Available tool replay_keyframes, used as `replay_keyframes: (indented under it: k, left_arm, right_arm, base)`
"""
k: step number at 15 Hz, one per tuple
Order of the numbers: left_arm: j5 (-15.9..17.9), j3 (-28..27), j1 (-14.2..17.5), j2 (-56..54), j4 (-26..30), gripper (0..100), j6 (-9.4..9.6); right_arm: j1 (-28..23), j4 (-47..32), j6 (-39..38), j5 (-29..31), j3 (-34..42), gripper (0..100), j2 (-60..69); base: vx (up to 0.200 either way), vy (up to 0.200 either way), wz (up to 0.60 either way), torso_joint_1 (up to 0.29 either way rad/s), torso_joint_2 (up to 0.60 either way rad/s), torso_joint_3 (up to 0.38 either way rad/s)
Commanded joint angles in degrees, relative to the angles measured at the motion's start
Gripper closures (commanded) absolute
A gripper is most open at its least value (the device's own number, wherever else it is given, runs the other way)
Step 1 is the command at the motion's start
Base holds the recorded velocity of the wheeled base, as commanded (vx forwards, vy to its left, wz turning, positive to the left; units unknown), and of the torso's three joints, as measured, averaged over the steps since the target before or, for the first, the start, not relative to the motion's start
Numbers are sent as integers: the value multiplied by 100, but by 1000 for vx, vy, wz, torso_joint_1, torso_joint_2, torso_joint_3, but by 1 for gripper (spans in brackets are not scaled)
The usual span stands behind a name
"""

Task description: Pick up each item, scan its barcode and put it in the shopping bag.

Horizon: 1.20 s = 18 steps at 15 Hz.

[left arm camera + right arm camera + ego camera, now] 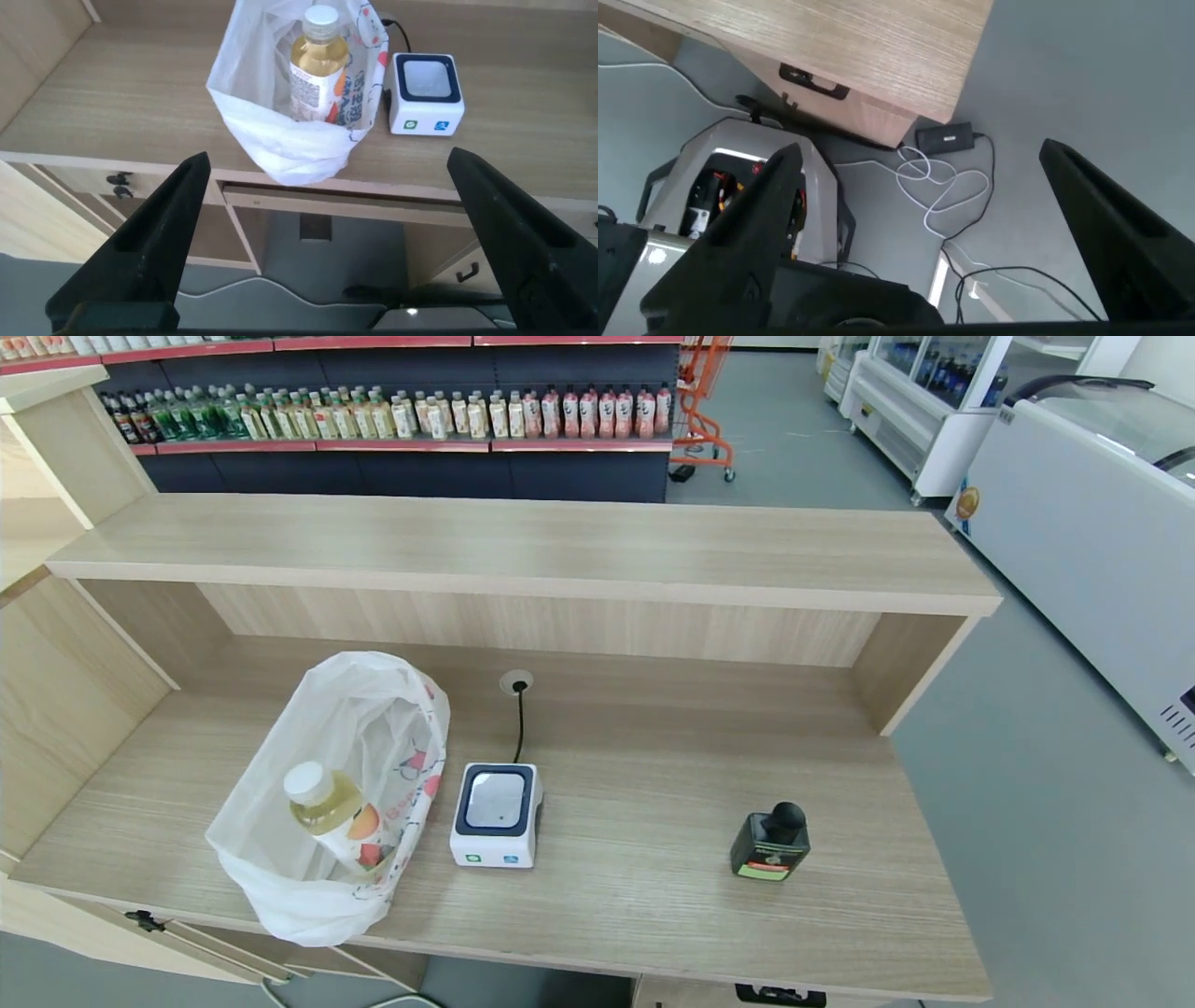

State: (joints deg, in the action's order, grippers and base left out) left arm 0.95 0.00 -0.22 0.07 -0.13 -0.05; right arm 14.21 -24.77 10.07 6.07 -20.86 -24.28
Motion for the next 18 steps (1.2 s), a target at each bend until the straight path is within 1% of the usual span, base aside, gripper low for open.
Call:
replay_keyframes:
  k: [1, 2, 3, 5, 7, 11, 13, 16, 18]
  left_arm:
    - [2, 0, 4, 1, -4, 0, -4]
    - [2, 0, 4, 1, -4, 0, -4]
    - [2, 0, 4, 1, -4, 0, -4]
    - [2, 0, 4, 1, -4, 0, -4]
    - [2, 0, 4, 1, -4, 0, -4]
    - [2, 0, 4, 1, -4, 0, -4]
    - [2, 0, 4, 1, -4, 0, -4]
    - [2, 0, 4, 1, -4, 0, -4]
    - [2, 0, 4, 1, -4, 0, -4]
  right_arm:
    - [-42, -98, 74, 96, -129, 0, -613]
    - [-68, -54, 118, 263, -226, 0, -1052]
    - [-68, 113, 118, 298, -463, 0, -1641]
    - [-68, 403, 171, 289, -744, 0, -2274]
    - [-68, 614, 206, 237, -1201, 0, -3135]
    - [-68, 623, 610, -229, -1509, 0, -4023]
    - [-68, 728, 935, -291, -1606, 0, -4445]
    - [-94, 1493, 1340, -343, -1650, 0, -5201]
    - [-305, 1994, 1744, -704, -1650, 0, -5675]
  base:
    - [0, 0, 0, 0, 0, 0]
    - [0, 0, 0, 0, 0, 0]
    - [0, 0, 0, 0, 0, 0]
    - [0, 0, 0, 0, 0, 0]
    - [0, 0, 0, 0, 0, 0]
    - [0, 0, 0, 0, 0, 0]
    - [0, 0, 0, 0, 0, 0]
    - [0, 0, 0, 0, 0, 0]
    - [0, 0, 0, 0, 0, 0]
